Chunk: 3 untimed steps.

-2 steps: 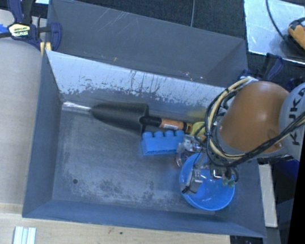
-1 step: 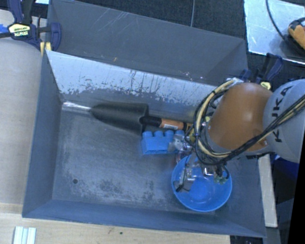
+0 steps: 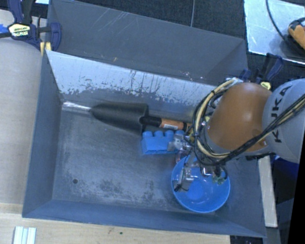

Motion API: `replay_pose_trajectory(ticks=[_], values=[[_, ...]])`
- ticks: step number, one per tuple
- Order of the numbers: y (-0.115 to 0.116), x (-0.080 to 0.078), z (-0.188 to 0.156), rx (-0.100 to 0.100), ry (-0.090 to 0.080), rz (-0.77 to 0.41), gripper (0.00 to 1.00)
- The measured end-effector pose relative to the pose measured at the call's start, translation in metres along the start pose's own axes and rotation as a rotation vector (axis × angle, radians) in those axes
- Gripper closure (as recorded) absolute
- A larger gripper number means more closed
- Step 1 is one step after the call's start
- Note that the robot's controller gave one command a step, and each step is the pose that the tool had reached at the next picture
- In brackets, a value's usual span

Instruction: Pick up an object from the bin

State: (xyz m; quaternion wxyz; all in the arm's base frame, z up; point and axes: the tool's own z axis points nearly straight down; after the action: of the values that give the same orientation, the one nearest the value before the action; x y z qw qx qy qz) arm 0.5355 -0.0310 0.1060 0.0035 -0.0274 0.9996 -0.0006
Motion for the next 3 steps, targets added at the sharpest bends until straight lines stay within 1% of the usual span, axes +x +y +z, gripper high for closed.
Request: replay_pose_trajectory(ticks=[1,2,3], values=[[-0.017,-0.021,0.035,-0.002,-0.005,-0.013,0.0],[-0.011,-0.028,0.029,0.0,-0.004,0.018,0.0],[0.0,-0.027,0.026,0.001,-0.031,-0.001,1.0]])
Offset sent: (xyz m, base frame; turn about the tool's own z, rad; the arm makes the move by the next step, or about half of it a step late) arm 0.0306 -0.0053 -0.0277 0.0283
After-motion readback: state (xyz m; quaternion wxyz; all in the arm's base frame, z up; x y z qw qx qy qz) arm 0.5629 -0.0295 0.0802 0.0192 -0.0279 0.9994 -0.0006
